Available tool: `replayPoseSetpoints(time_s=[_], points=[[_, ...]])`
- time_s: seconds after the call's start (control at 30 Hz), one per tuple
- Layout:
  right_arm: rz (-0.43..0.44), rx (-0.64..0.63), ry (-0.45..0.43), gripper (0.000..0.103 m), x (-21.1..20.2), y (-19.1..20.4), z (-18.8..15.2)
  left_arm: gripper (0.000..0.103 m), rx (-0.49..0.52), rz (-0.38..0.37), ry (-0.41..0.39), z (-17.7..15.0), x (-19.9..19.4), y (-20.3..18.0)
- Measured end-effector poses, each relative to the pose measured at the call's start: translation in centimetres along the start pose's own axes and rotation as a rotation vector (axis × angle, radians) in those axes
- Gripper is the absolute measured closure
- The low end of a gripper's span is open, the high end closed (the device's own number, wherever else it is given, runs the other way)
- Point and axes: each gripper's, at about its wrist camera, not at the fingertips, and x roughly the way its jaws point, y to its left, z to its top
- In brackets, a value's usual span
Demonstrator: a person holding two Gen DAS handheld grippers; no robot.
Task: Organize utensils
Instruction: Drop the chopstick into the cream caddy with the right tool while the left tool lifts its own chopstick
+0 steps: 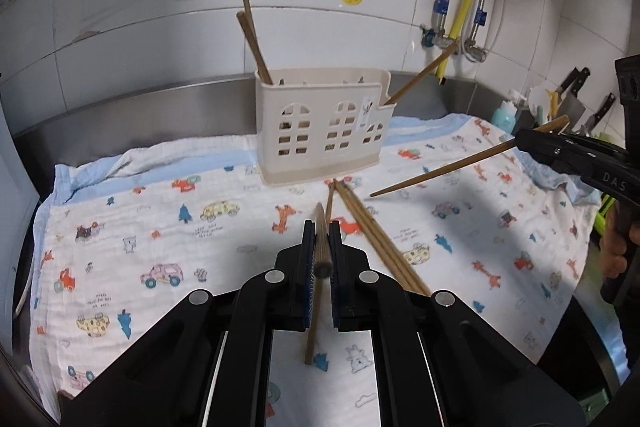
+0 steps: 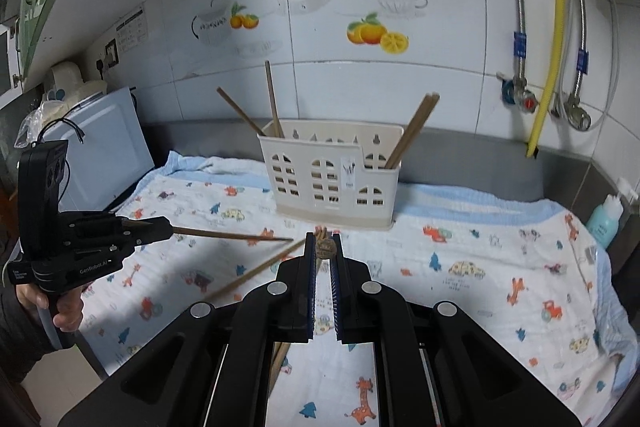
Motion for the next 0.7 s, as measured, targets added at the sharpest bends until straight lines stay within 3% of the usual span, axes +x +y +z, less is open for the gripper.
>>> replayPoseSetpoints(time_s=[0.7], points=[[-0.1, -0.109, -0.09, 0.096, -2.3, -1.5, 10.9, 0.098, 0.037, 0.014, -0.033, 2.8, -1.0, -0.3]])
